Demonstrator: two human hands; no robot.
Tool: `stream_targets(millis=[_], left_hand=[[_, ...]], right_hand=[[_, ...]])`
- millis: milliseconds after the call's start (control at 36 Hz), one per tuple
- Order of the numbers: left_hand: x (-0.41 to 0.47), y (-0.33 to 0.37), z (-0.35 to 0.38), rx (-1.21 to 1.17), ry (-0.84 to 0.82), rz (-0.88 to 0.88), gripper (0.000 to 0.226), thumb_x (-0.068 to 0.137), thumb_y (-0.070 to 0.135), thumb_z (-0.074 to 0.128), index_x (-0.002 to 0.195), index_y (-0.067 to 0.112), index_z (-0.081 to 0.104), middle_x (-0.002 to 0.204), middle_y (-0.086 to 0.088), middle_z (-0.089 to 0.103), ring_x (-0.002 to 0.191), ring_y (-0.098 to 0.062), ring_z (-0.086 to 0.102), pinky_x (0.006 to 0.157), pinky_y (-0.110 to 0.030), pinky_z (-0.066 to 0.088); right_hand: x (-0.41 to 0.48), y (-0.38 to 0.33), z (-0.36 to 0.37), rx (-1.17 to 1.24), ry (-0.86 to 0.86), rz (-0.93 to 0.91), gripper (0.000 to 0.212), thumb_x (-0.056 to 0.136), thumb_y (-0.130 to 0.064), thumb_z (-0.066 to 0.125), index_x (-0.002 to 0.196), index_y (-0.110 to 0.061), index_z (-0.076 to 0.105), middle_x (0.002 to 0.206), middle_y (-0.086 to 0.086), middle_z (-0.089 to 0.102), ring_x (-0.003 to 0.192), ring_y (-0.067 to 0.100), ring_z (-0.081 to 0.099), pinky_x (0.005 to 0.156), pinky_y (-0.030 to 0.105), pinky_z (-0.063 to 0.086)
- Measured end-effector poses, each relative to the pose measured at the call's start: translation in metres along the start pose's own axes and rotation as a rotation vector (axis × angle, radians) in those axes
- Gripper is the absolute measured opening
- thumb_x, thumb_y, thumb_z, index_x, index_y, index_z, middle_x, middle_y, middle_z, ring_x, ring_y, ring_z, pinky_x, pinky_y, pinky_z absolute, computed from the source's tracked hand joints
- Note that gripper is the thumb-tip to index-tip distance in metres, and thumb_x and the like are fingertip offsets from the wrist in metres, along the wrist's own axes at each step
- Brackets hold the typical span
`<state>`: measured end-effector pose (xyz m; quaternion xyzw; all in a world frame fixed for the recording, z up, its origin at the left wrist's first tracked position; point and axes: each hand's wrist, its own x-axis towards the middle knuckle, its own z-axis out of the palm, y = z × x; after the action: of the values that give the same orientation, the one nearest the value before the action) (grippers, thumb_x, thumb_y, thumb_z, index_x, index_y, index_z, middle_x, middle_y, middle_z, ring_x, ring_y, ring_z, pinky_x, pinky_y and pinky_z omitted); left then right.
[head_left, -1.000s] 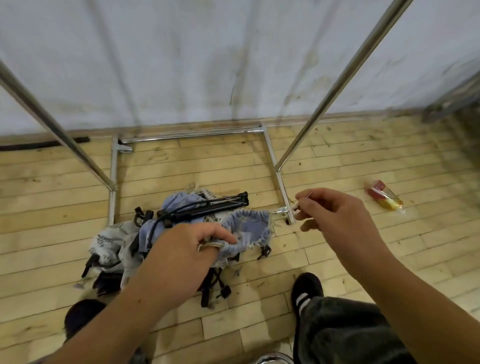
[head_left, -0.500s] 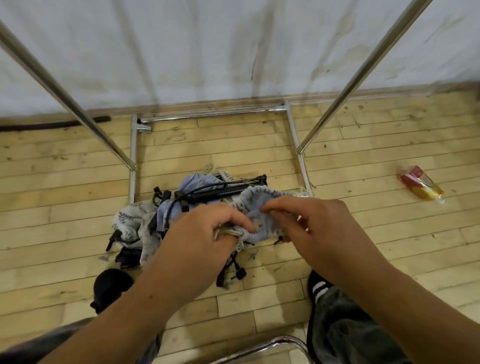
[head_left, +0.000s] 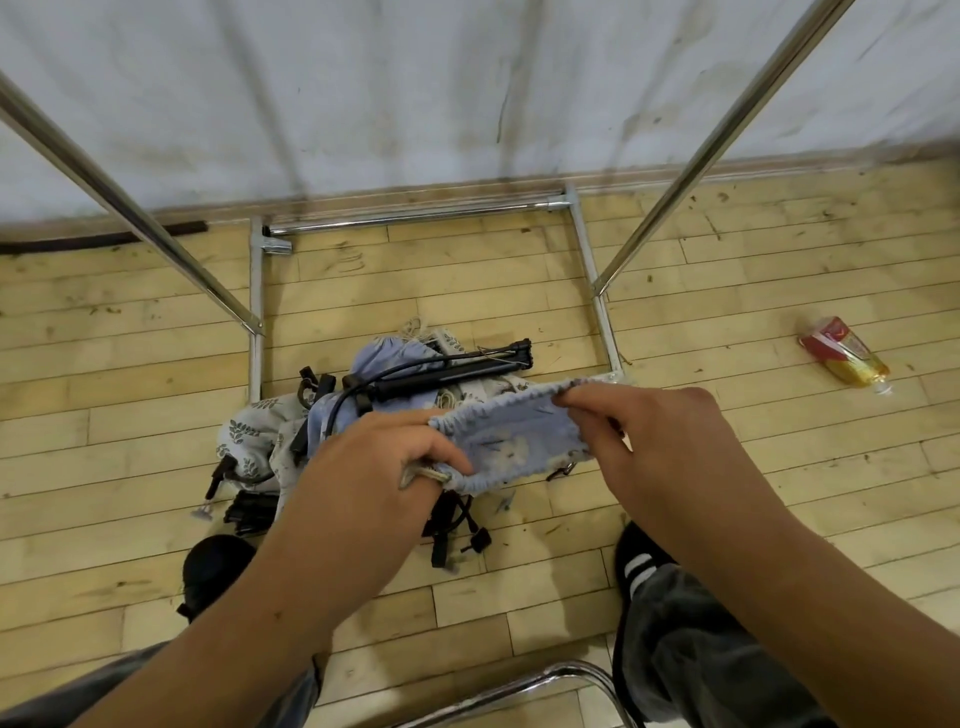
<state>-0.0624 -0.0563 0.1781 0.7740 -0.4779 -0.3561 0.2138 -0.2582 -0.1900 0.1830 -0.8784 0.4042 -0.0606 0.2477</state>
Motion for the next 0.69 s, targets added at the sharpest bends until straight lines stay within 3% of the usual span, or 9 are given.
stream_targets(millis=[83,222,389,528,611,667,694], left_hand=[[0.001,-0.003,-0.002,0.040,0.032,-0.015,0.044,0.095,0.011,0.065,0.076,0.051,0.063,0.098,0.046,0.047,0.079,0.021,0.050,0.065,-0.005,0.036],[0.003,-0.002,-0.003,0.040,0.080,0.012,0.045,0.095,0.010,0.065,0.075,0.051,0.063,0.090,0.045,0.047,0.092,0.026,0.047,0.072,0.001,0.035],[0.008,-0.016,-0.006,0.083,0.038,0.028,0.043,0.093,0.012,0.069,0.077,0.051,0.061,0.097,0.046,0.048,0.093,0.032,0.045,0.071,0.003,0.034],[0.010,-0.018,-0.007,0.115,0.013,0.042,0.041,0.094,0.013,0.068,0.079,0.050,0.062,0.091,0.040,0.055,0.086,0.030,0.048,0.068,0.001,0.037],[0.007,-0.012,-0.005,0.079,0.019,0.068,0.036,0.093,0.008,0.068,0.083,0.042,0.073,0.093,0.040,0.055,0.075,0.031,0.048,0.066,0.001,0.037],[0.006,-0.010,-0.007,0.062,0.023,0.086,0.036,0.091,0.004,0.069,0.083,0.039,0.077,0.097,0.042,0.053,0.073,0.033,0.047,0.067,0.003,0.036],[0.006,-0.009,-0.008,0.056,0.027,0.096,0.039,0.090,0.004,0.070,0.082,0.042,0.077,0.098,0.044,0.052,0.076,0.034,0.047,0.069,0.004,0.036]], right_hand=[[0.001,0.006,-0.001,-0.025,-0.028,0.013,0.021,0.101,-0.018,0.063,0.108,-0.027,0.080,0.058,-0.019,0.050,0.076,-0.020,0.055,0.067,-0.002,0.038],[0.000,0.011,-0.004,-0.044,-0.079,0.089,0.027,0.104,-0.030,0.055,0.118,-0.037,0.076,0.055,-0.028,0.044,0.059,-0.003,0.055,0.049,0.013,0.037],[0.001,0.021,-0.005,-0.048,-0.099,0.137,0.027,0.104,-0.032,0.052,0.116,-0.040,0.076,0.059,-0.020,0.054,0.053,0.001,0.051,0.049,0.018,0.034],[-0.002,0.024,-0.005,-0.072,-0.141,0.141,0.025,0.106,-0.030,0.052,0.110,-0.033,0.076,0.065,-0.009,0.062,0.057,0.007,0.054,0.051,0.031,0.049],[-0.001,0.026,-0.008,-0.051,-0.082,0.124,0.025,0.104,-0.029,0.056,0.114,-0.037,0.077,0.063,-0.027,0.053,0.064,-0.006,0.056,0.048,0.016,0.041],[0.000,0.025,-0.011,-0.033,-0.072,0.103,0.026,0.101,-0.028,0.059,0.117,-0.039,0.077,0.065,-0.035,0.043,0.068,-0.015,0.055,0.057,0.009,0.044],[0.001,0.024,-0.012,-0.037,-0.082,0.095,0.027,0.100,-0.028,0.060,0.117,-0.041,0.077,0.066,-0.034,0.045,0.064,-0.012,0.055,0.059,0.008,0.044]])
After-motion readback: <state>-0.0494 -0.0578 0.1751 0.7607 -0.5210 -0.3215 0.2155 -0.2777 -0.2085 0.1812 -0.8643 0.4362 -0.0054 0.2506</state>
